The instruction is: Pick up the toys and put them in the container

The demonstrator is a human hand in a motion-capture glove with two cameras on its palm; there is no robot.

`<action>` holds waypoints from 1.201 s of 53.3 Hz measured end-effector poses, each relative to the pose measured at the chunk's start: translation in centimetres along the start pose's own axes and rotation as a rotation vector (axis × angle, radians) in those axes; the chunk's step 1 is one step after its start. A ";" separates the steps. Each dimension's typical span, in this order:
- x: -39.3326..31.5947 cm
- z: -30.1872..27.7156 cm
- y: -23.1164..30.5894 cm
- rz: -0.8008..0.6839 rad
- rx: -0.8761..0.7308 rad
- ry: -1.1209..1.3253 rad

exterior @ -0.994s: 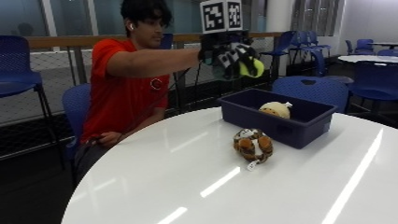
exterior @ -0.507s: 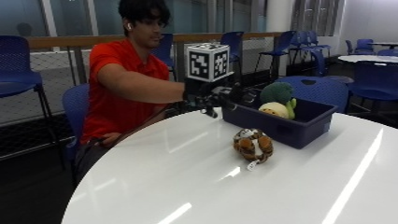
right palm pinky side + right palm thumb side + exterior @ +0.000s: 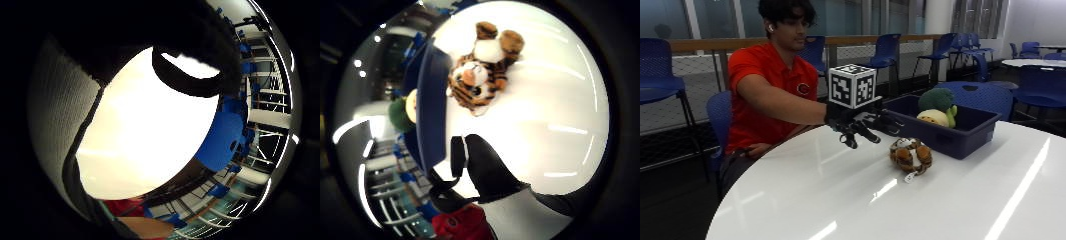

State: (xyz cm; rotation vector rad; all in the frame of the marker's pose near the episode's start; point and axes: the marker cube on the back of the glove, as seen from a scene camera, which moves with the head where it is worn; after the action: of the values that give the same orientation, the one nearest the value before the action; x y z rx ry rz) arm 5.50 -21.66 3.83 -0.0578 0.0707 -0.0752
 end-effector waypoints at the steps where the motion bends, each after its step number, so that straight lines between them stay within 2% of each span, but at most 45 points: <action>1: -0.5 0.1 -0.2 -0.005 -0.001 -0.001; 23: -9.5 3.1 -5.7 -0.011 -0.054 -0.032; 29: -10.8 4.0 -6.9 0.017 -0.014 0.010; 37: -10.7 5.1 -7.9 0.050 0.012 0.058; 48: -9.7 6.7 -8.4 0.073 -0.110 0.027; 64: -9.5 6.2 -7.8 0.055 -0.203 0.138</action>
State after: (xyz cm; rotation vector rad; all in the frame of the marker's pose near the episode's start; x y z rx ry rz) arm -4.08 -28.37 11.12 -0.2532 0.2173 -0.0165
